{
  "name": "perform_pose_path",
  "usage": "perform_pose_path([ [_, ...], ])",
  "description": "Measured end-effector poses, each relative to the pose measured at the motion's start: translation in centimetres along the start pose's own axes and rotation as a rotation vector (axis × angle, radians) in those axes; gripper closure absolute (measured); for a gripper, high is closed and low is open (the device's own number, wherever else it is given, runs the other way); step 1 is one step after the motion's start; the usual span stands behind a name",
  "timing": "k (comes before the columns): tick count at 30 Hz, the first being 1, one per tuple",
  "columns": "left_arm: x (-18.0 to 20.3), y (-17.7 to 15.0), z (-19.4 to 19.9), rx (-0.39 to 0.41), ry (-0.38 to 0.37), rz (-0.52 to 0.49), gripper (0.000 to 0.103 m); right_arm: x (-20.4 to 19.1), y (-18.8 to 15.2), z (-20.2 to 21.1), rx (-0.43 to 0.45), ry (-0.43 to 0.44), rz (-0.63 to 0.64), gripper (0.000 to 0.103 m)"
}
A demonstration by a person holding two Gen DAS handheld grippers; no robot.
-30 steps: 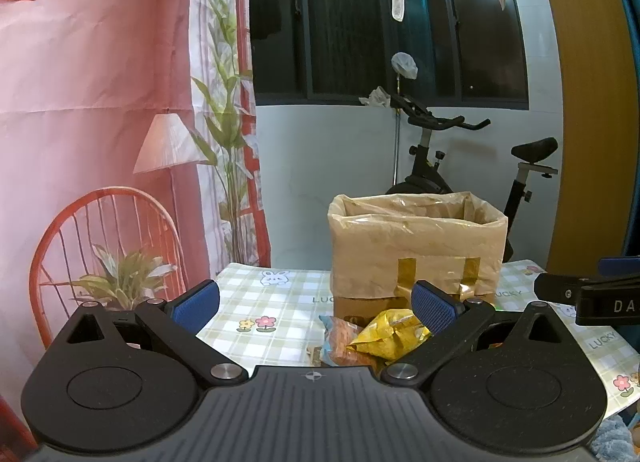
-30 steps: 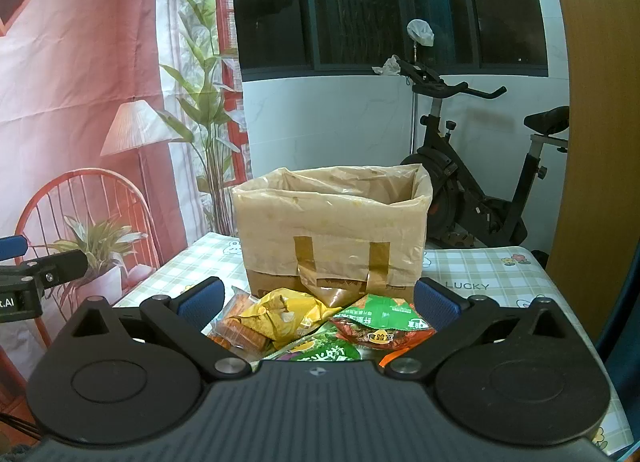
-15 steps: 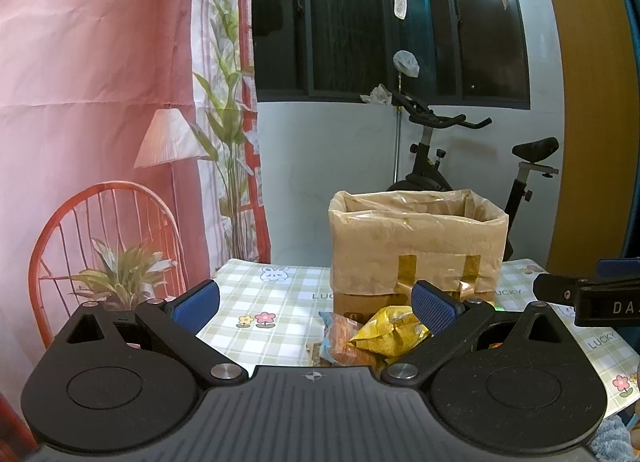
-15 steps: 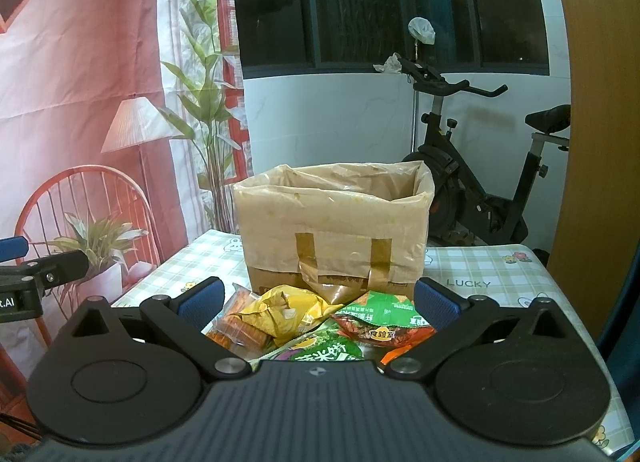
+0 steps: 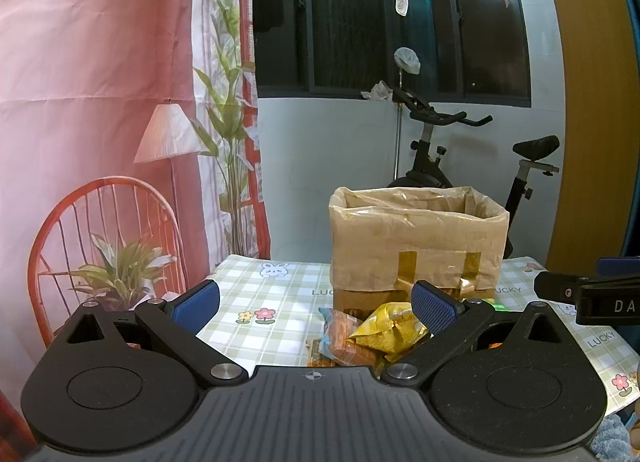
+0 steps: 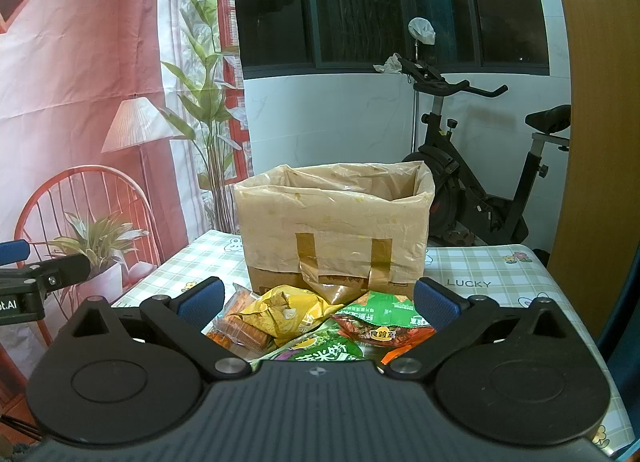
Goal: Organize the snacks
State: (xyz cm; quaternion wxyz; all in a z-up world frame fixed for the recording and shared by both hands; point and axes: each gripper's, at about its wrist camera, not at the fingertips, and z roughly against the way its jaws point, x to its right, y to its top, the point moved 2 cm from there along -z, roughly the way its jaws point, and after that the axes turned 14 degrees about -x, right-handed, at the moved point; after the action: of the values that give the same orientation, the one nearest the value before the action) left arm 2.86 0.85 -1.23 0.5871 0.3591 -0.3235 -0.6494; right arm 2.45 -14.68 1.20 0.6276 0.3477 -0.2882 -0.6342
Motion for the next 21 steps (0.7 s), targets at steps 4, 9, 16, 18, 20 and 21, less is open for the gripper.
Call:
perform_pose_path([
  [4,0.01,-0.01,-0.01,0.000,0.000,0.000,0.000,-0.01,-0.01,0.01,0.000,0.000,0.000,0.000],
  [9,0.06,-0.11,-0.05,-0.005,0.000,0.003,0.000,0.00,0.02,-0.01,0.000,0.000,0.000,0.000],
  [16,0.06,-0.13,-0.07,-0.005,-0.001,0.002,0.000,0.03,0.06,0.02,-0.001,0.000,-0.001,0.000],
  [18,0.05,-0.10,-0.09,-0.005,0.000,0.002,0.000,0.04,0.08,0.00,-0.001,0.000,-0.001,0.000],
  [20,0.07,-0.11,-0.12,-0.006,0.000,0.003,0.000,0.04,0.10,0.01,-0.002,0.000,-0.001,0.000],
  [21,0.11,-0.13,-0.14,-0.007,0.000,0.003,0.000,0.04,0.11,0.02,-0.002,0.000,-0.001,0.000],
])
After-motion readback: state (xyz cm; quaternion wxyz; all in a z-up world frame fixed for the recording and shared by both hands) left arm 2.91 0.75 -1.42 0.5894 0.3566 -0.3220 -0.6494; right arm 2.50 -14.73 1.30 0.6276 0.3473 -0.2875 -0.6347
